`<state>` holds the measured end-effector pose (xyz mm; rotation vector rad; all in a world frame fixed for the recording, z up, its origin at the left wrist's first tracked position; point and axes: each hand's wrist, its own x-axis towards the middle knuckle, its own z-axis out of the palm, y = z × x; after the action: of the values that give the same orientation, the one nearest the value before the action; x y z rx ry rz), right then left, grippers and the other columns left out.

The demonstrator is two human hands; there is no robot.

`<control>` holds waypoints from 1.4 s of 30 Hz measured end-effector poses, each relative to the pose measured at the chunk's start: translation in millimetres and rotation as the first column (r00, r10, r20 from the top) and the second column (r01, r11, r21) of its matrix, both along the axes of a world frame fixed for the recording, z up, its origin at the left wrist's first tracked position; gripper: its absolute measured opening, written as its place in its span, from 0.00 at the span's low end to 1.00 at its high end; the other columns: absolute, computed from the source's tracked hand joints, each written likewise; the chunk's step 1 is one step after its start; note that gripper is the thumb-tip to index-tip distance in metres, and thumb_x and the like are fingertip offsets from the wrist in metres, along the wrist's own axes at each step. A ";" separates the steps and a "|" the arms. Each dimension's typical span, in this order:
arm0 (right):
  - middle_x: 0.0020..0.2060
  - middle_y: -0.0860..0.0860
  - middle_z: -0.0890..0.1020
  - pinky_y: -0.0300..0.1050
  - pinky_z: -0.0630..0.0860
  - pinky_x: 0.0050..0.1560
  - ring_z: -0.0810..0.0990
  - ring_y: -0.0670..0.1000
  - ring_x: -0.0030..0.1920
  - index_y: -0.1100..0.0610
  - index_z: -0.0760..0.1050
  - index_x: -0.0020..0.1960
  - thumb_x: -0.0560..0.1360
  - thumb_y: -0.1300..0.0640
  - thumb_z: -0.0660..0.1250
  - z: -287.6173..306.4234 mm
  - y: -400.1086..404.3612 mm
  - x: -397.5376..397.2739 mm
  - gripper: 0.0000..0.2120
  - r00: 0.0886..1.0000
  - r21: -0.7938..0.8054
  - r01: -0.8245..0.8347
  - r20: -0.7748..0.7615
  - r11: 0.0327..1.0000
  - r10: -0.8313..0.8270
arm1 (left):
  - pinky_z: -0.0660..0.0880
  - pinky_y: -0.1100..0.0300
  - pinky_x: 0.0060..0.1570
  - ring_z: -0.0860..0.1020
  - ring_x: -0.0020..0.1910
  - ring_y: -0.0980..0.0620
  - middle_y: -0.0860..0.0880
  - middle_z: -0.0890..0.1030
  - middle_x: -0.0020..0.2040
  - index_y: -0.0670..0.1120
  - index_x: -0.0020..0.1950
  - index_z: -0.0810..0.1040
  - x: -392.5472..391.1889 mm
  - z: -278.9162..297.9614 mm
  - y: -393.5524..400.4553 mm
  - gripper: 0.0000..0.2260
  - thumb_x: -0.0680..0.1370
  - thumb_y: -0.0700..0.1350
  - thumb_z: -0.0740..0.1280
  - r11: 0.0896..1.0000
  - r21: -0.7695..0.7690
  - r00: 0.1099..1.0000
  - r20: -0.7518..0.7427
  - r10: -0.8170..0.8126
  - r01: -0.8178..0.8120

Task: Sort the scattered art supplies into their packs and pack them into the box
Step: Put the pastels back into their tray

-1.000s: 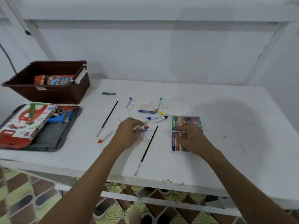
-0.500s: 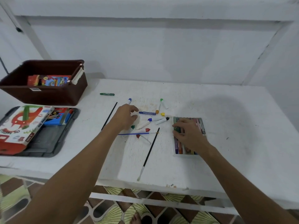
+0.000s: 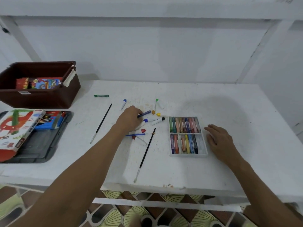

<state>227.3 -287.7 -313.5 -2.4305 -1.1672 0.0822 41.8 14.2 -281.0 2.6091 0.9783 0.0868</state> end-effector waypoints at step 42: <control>0.76 0.53 0.57 0.52 0.49 0.74 0.51 0.56 0.76 0.48 0.56 0.76 0.74 0.37 0.35 -15.1 -25.0 1.2 0.35 0.983 -0.186 -0.143 0.084 0.972 0.161 | 0.66 0.67 0.29 0.72 0.28 0.56 0.46 0.79 0.34 0.40 0.42 0.81 65.0 17.0 -222.1 0.08 0.76 0.43 0.66 0.972 -0.216 0.984 0.164 -0.061 0.097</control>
<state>228.5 -312.7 -328.6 -2.5198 -1.4474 0.1198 106.7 -207.9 -263.9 2.3914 0.7801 0.1507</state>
